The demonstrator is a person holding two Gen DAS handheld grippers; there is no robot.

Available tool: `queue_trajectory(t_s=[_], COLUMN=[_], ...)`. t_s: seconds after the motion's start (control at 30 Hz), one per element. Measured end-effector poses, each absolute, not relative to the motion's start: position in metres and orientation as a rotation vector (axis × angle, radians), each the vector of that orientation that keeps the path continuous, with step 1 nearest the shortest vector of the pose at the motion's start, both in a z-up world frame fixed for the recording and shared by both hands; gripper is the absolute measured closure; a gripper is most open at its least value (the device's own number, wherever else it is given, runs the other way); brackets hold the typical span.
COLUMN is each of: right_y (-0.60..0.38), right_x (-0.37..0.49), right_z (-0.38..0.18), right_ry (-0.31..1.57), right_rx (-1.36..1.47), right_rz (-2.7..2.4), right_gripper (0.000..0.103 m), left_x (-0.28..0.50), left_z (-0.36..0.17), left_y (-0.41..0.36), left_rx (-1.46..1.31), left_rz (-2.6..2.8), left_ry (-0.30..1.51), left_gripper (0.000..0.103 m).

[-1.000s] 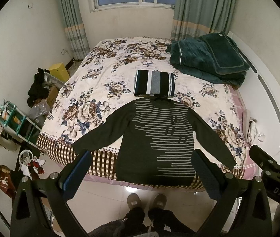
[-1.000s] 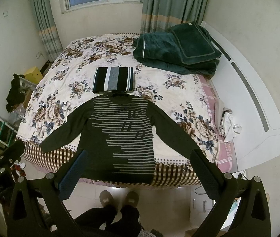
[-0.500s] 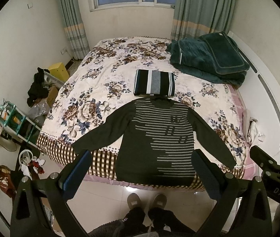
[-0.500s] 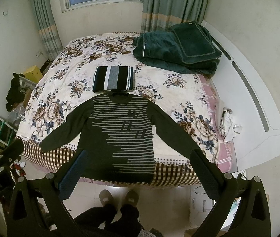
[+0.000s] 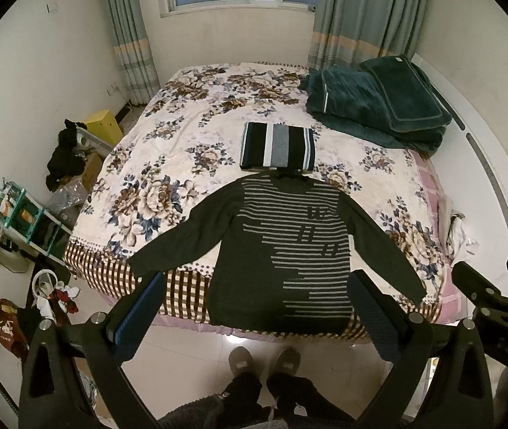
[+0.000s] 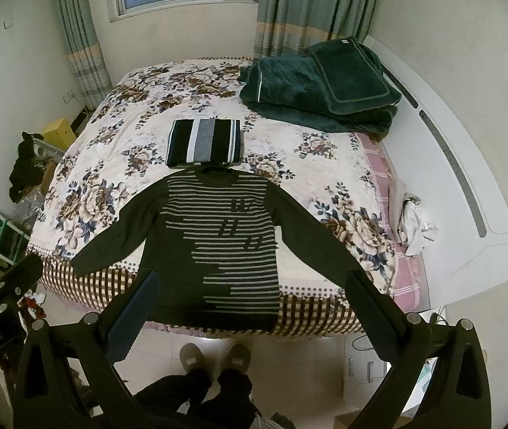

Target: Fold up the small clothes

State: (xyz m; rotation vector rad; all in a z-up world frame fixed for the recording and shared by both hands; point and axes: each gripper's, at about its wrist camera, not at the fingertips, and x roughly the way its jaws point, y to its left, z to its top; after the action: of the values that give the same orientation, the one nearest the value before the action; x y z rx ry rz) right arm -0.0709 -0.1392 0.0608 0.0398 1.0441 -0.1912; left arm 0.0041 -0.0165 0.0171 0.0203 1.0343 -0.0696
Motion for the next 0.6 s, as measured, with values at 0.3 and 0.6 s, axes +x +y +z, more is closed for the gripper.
queue_trajectory(t_s=[0.3,0.6], right_y=[-0.139,-0.213], right_x=[-0.070,-0.052], right_z=[0.057,-0.031], right_ry=[1.049,1.095], right_rx=[0.046,0.279], right_rz=[-0.194,-0.316], right_gripper=[0.000,0.000], left_x=[0.013,0.063], left_z=[0.008,-0.038], left_y=[-0.016,-0.015], left_rx=[0.022,0.100], left_rz=[-0.078,-0.013], left_ry=[1.036,0.953], left_gripper=[0.000,0.000])
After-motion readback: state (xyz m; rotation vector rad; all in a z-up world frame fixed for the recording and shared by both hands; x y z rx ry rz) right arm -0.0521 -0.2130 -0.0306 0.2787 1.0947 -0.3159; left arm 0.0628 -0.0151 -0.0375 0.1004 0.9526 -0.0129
